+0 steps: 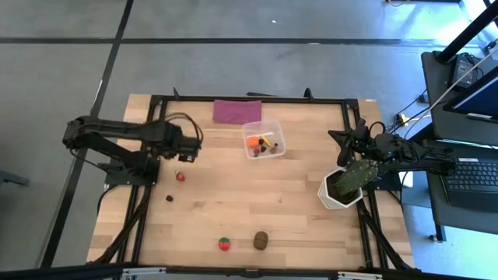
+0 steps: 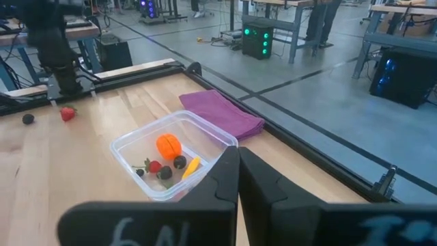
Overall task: Pick and placing Produce into tupperware
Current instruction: Put the top red strawberry into the transparent bin
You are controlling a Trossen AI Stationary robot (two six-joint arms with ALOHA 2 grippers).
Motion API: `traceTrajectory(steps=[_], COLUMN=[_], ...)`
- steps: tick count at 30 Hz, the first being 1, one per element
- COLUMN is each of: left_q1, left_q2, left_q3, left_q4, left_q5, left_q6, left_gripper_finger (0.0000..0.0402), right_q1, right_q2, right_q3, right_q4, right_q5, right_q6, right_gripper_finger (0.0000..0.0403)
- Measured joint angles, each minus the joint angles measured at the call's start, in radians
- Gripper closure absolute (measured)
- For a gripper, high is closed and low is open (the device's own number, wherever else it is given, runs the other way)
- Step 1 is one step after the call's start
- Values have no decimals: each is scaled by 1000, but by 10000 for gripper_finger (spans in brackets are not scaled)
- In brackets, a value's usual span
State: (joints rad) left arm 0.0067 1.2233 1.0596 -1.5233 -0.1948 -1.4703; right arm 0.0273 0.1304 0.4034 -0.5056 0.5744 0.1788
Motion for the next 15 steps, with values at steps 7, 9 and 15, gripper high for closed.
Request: traceTrajectory(steps=[7, 9, 15], left_q1=[-34, -35, -62], left_q2=[1, 1, 0], left_q3=[-251, -304, -408], left_q4=[298, 392, 460], left_q5=[92, 139, 196], left_q6=[-101, -123, -204], left_gripper_finger=[133, 133, 133], right_q1=[0, 0, 0], right_q2=[0, 0, 0], right_q3=[0, 0, 0], right_q4=[0, 0, -1], right_q5=[0, 0, 0], right_q6=[-1, -2, -4], right_gripper_finger=[394, 394, 394])
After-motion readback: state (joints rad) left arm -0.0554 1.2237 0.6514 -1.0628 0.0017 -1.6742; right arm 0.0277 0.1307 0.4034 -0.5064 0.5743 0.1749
